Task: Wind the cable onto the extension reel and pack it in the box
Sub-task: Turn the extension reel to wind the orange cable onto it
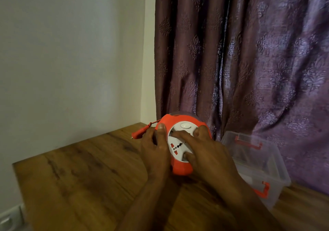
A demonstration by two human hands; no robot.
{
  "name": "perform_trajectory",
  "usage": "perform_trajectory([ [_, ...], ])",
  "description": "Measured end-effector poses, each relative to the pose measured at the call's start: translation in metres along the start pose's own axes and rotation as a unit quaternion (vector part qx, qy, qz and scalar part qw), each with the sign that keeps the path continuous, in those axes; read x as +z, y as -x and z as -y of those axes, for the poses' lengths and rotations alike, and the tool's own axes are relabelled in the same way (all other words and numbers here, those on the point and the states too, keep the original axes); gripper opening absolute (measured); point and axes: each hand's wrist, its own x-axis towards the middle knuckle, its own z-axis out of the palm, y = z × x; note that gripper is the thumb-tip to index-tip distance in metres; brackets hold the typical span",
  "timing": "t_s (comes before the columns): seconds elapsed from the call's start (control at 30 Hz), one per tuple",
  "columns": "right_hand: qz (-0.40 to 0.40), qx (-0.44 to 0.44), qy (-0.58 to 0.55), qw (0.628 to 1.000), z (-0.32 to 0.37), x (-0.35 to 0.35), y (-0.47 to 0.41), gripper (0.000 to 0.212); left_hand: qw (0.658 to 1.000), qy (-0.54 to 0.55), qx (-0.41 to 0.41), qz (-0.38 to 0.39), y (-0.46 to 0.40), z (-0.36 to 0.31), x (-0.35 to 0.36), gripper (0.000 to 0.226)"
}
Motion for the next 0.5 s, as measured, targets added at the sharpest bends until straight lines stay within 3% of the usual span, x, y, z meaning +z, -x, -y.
perform_trajectory([
  [0.5, -0.066, 0.053, -0.083, 0.993, 0.003, 0.015, 0.002, 0.066, 0.997, -0.064, 0.003, 0.031, 0.005, -0.012, -0.002, 0.012],
])
